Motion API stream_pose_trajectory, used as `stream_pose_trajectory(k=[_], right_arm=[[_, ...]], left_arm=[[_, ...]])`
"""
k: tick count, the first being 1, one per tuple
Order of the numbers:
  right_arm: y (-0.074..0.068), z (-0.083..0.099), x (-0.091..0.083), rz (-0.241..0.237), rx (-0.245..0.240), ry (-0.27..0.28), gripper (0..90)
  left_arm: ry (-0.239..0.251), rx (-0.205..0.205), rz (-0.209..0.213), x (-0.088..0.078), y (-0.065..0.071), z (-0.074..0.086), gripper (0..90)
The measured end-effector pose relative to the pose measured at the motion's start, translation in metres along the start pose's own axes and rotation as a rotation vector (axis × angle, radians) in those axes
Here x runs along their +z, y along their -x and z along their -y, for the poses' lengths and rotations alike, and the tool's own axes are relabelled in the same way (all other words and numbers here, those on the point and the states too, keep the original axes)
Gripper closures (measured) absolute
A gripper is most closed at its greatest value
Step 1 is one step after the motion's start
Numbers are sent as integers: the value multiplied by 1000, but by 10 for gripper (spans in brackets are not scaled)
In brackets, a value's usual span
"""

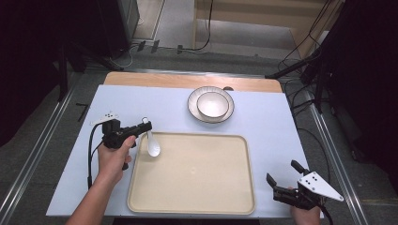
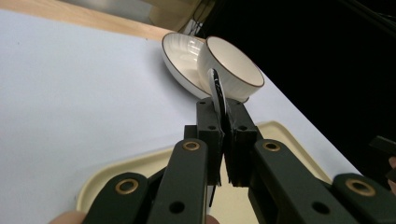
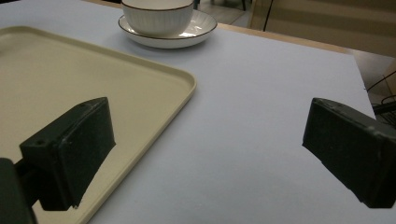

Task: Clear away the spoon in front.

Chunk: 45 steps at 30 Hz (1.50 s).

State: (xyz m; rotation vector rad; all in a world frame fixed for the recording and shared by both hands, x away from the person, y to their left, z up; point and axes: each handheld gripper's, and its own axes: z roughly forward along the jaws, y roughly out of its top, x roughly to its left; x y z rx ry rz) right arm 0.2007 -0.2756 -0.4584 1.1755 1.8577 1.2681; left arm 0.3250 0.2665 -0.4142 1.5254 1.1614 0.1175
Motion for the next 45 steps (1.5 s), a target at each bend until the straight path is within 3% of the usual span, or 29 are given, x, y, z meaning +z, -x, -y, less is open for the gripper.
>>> stream_pose_trajectory(k=[18, 23, 26, 30, 37, 45], right_arm=[[-3, 0, 2, -1, -2, -6, 23], [-3, 0, 2, 0, -2, -6, 23], [-3, 0, 2, 1, 0, -6, 23], [-1, 0, 1, 2, -4, -6, 23], [0, 0, 0, 7, -1, -1, 23], [0, 0, 0, 5, -2, 0, 23]], left_arm=[[-63, -63, 61, -15, -8, 22, 865], [-92, -64, 60, -13, -9, 25, 865], [-110, -86, 69, -8, -11, 27, 864], [-118, -80, 10, -5, -11, 27, 846], [-179, 19, -153, 6, -5, 34, 638], [-216, 73, -250, 12, -2, 37, 452]])
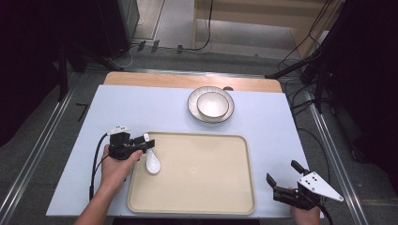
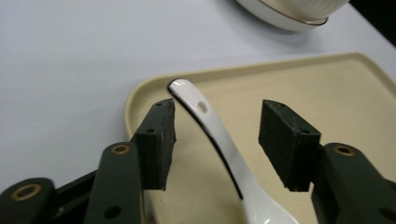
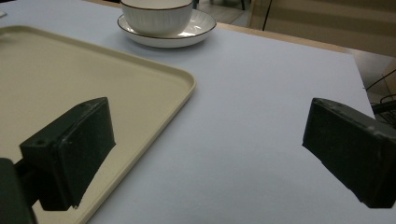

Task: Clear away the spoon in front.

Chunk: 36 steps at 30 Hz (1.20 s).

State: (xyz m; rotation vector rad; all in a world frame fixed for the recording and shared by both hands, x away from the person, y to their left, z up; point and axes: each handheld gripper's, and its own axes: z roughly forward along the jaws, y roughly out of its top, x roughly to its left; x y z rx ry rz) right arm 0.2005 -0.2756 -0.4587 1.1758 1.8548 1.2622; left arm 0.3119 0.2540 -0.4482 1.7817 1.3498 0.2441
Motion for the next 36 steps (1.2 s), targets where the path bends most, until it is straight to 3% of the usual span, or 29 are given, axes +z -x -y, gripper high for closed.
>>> stream_pose_trajectory(k=[4, 8, 13, 16, 20, 29, 36], right_arm=[[0, 0, 0, 0, 1, 0, 23], [0, 0, 0, 1, 1, 0, 23], [0, 0, -1, 0, 0, 1, 23], [1, 0, -1, 2, 2, 3, 23], [1, 0, -1, 1, 1, 3, 22], [2, 0, -2, 1, 0, 6, 23], [1, -1, -2, 1, 2, 6, 23]], left_arm=[[-16, 35, -36, 2, 3, 0, 396], [-9, 53, -60, 3, 8, 1, 414], [8, 53, -46, 3, 14, -1, 655], [-13, 62, -18, 6, 19, 1, 798], [-52, 78, -2, 13, 25, 4, 897], [-114, 130, -4, 17, 29, 8, 900], [-129, 125, 16, 15, 23, 11, 900]])
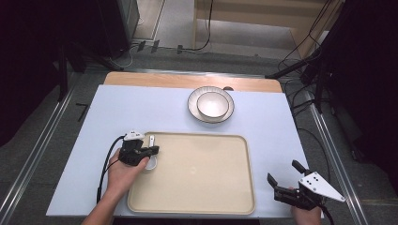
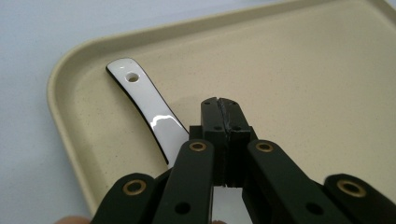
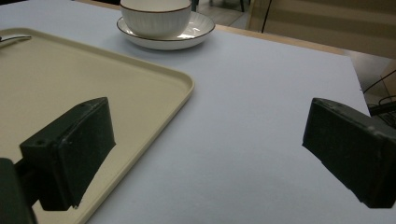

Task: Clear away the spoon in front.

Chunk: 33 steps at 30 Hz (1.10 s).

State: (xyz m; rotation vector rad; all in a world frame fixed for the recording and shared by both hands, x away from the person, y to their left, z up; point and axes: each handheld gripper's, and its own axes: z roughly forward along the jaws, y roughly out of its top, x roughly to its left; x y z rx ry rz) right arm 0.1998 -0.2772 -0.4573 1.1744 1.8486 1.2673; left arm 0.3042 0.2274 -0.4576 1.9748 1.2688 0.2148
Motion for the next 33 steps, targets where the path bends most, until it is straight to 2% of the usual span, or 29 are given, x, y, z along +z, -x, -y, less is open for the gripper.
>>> stream_pose_trajectory(k=[7, 12, 16, 18, 22, 25, 30, 33], right_arm=[[0, 0, 0, 2, -1, 0, 23], [0, 0, 0, 3, 3, 0, 23], [-1, 0, 1, 2, -4, 0, 23], [-1, 0, 1, 0, -3, -1, 23], [-1, 0, 1, 1, -2, 0, 23], [-1, 0, 1, 1, -3, -1, 23], [-1, 0, 1, 1, -2, -1, 23], [-1, -1, 1, 2, -2, 0, 22]], left_arm=[[-3, 6, 12, -5, -5, 4, 900], [5, -9, 6, -6, -8, 6, 900], [22, -22, 9, -8, -9, 7, 900], [50, -20, 20, -11, -9, 7, 891], [121, -19, 20, -18, -8, 6, 664], [177, -48, 46, -26, -10, 5, 477], [220, -47, 45, -37, -13, 5, 191], [235, -20, 52, -42, -14, 7, 59]])
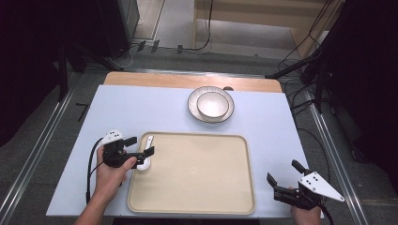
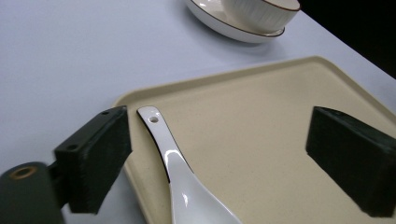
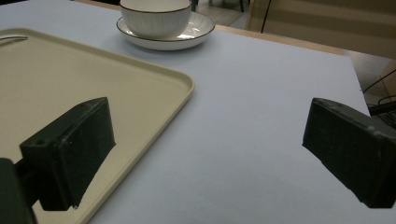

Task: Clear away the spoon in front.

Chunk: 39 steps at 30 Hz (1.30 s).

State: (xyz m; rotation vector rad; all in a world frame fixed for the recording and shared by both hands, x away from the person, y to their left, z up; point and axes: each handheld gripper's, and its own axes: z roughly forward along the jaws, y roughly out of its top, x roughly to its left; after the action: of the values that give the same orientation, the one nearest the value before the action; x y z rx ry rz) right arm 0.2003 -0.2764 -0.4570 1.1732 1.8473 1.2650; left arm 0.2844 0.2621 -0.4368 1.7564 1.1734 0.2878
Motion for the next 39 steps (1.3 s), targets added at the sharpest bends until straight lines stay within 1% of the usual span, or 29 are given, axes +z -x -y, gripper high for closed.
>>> stream_pose_trajectory(k=[1, 2, 4, 6, 9, 11, 12, 18, 21, 24, 34, 39], right_arm=[[0, 0, 0, 1, -1, 1, 23], [0, 0, 0, 1, 0, 0, 23], [0, 0, 0, 2, 3, 0, 23], [1, 0, -1, 2, 2, 2, 23], [1, 0, -1, 4, 3, 3, 23], [2, -1, -2, 5, 4, 6, 23], [2, -1, -2, 6, 3, 6, 23], [3, -1, -2, 7, 7, 7, 23], [3, -1, -2, 7, 4, 8, 23], [3, -1, -2, 8, 4, 5, 23], [4, 0, -3, 13, 5, 5, 23], [3, 0, -3, 13, 6, 1, 22]], left_arm=[[2, 10, 5, -2, -1, 0, 17], [13, 19, 16, -5, -1, 1, 0], [34, 24, 2, -9, -1, 2, 0], [38, 17, 17, -12, -2, 2, 0], [43, 20, 7, -17, -4, 4, 0], [47, 24, -7, -20, -4, 5, 0], [49, 21, -4, -22, -5, 5, 0], [78, 21, -19, -36, -9, 8, 0], [84, 20, -22, -41, -11, 10, 0], [81, 28, -31, -46, -13, 12, 0], [91, 30, -52, -62, -21, 18, 0], [109, 19, -66, -72, -24, 21, 0]])
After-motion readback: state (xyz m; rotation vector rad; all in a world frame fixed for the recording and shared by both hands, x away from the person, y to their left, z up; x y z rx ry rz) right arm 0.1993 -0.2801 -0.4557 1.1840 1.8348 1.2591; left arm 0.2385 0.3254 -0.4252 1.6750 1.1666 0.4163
